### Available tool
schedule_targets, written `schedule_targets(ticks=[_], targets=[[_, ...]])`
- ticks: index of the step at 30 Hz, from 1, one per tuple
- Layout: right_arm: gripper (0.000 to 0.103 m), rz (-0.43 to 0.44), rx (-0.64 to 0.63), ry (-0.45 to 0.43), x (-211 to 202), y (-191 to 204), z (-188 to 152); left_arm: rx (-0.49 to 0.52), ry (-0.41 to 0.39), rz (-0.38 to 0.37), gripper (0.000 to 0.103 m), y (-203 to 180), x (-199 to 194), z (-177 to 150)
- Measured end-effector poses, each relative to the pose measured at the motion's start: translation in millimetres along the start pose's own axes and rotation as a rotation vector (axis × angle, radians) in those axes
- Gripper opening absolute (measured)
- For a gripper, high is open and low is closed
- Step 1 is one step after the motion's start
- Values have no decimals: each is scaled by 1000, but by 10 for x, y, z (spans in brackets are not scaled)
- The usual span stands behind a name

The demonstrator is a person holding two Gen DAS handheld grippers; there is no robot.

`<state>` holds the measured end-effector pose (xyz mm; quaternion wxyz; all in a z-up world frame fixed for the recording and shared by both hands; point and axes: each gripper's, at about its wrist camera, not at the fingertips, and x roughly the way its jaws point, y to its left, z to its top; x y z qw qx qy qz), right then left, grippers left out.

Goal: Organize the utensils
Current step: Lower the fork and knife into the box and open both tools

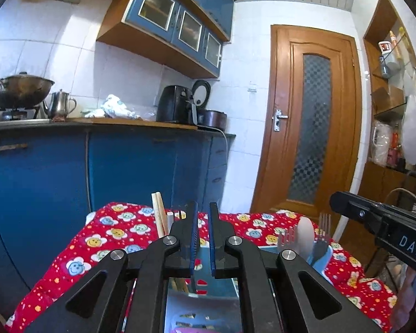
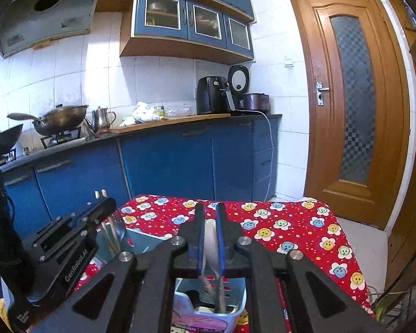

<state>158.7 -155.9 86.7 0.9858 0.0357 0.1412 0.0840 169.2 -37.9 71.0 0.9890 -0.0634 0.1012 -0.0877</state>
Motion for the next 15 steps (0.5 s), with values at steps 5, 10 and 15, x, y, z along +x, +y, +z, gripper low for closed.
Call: schedule_targets(ticks=[5,10,15], targets=[[16,24,30,-12,-123,8,35,-14,53,-14,7,36,-95,67],[19,48,73,-4,-279,8,27,-6,109,-41,7,52,-226,99],[19,49,85,20,-410,41,-26,-4,176,-80,7,63,-388,104]])
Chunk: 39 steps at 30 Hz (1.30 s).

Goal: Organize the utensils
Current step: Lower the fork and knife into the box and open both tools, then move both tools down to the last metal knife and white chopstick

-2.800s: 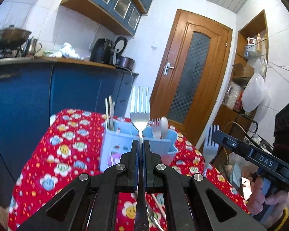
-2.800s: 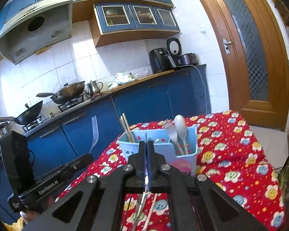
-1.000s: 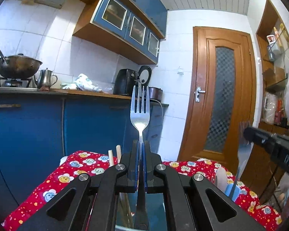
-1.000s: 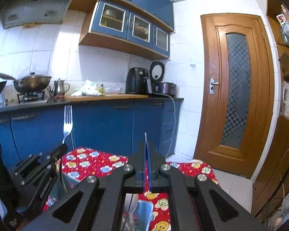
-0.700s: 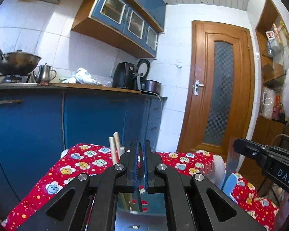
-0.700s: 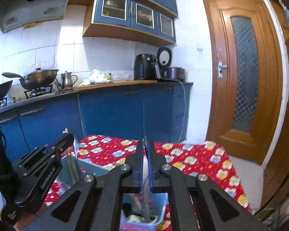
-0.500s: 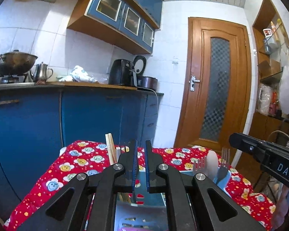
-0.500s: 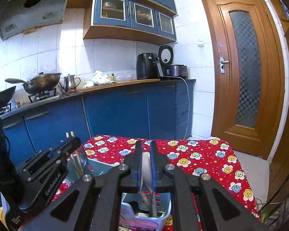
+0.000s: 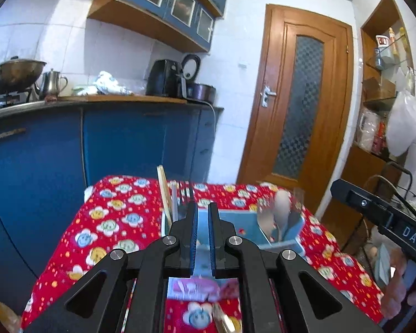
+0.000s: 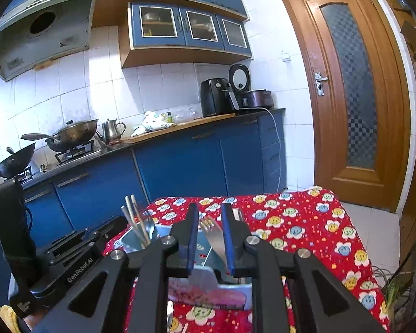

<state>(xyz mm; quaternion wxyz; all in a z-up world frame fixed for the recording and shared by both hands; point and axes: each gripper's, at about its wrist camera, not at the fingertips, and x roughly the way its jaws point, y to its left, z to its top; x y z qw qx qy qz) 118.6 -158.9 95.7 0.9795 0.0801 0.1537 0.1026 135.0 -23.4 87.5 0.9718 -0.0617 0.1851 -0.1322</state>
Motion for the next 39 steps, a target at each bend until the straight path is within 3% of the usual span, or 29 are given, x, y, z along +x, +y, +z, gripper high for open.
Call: schedule_targets(ticks=[15,31,39], targets=[[25,-24,46,153,-280,37,-407,23,222,-32,7,-72,-231,-313],[30,-33,123,275,-367,-139,-820,32,504,-101,7,-240,24,-799],[32,-29,158,298,-396,-262,-933,33,582,-68,13,-283,160,-936]])
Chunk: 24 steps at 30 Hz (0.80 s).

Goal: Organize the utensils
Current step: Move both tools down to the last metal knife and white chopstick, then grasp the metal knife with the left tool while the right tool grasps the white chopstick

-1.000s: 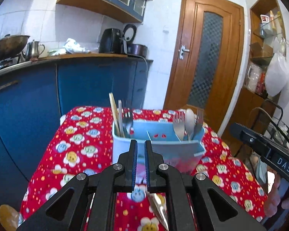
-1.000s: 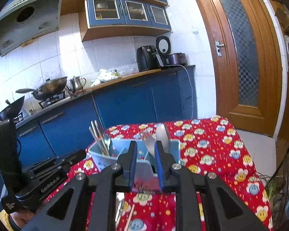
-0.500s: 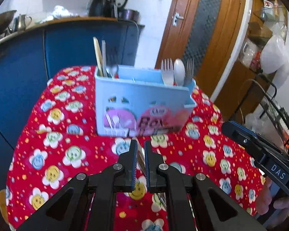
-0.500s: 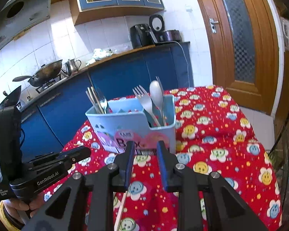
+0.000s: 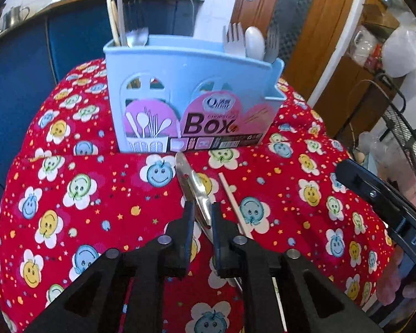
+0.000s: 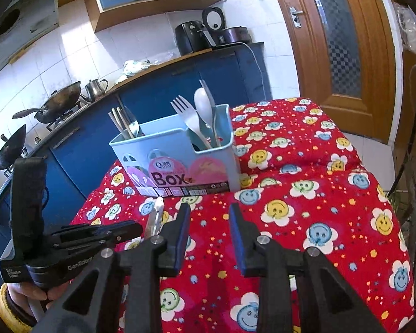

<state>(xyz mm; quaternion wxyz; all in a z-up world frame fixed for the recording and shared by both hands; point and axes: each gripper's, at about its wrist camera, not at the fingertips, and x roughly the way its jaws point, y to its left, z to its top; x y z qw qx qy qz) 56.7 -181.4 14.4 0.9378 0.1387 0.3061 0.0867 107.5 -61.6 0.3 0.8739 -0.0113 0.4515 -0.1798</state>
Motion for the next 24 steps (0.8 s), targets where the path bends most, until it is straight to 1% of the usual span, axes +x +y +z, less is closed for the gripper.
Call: schedule_targets(ticks=[7,11,19,20,22,24], targets=[[32,3,24,12,30,-96,-36,-38,50,-1,13,59,130,7],[32,2,30,14,31,-135,-53,-64,72,-18,13,73,196,8],[32,4,45,24,47,-192,-69,-68,69,-34,13,46,243,33],[32,4,46,25,49,-196,-73,-68,67,-33,9,45,245,35],[32,5,47,29,55,-197,-75,-71,64,-40,8,57,248,36],[32,6,46,33,56,-193,-80,-83,58,-51,5,81,245,35]])
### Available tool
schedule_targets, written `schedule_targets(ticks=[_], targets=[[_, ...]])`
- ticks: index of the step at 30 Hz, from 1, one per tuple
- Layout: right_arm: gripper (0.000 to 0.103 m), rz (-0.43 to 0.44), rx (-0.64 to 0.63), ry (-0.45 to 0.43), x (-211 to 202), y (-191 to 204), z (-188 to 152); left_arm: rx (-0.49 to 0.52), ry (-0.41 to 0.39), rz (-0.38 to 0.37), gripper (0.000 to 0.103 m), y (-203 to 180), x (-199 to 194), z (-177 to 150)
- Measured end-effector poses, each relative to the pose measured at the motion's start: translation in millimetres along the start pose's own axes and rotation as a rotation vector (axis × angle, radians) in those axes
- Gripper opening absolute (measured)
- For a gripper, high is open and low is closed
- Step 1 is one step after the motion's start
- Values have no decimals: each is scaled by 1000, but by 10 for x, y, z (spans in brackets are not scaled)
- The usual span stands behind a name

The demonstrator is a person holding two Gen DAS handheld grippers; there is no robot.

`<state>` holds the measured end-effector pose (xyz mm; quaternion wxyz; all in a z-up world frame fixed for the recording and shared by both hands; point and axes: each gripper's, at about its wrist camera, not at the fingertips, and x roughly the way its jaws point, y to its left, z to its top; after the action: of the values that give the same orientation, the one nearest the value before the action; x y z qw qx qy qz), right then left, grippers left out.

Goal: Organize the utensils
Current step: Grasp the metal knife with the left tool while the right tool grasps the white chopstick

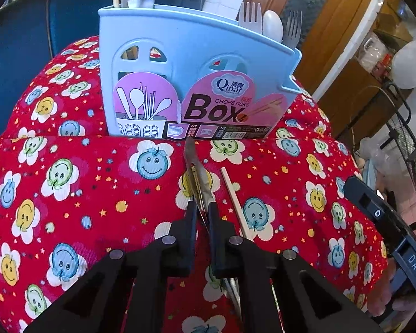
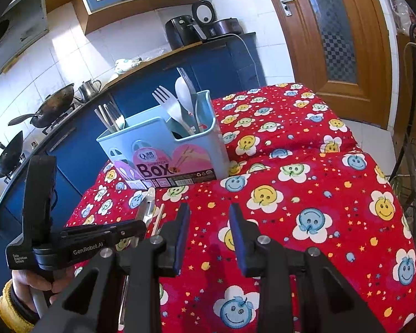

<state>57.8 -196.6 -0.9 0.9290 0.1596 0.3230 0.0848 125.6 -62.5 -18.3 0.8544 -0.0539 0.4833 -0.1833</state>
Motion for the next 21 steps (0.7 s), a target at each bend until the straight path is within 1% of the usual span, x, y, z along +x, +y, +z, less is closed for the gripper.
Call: schedule_targets(ticks=[4,8,11,18,21], targets=[[32,1,-11,16,10,41,-1,-28,-23,-21,2,68,-66,-16],[32,5,-22,35,27,103,11,-56,-67,-40,2,153,-196,-29],[32,22,-30,69,67,160,27,-67,-114,-43,2,234,-342,-45],[32,41,-83,180,236,362,53,-45,-248,-3,2,339,-676,-83],[32,49,-121,248,334,480,48,-29,-298,13,2,367,-789,-95]])
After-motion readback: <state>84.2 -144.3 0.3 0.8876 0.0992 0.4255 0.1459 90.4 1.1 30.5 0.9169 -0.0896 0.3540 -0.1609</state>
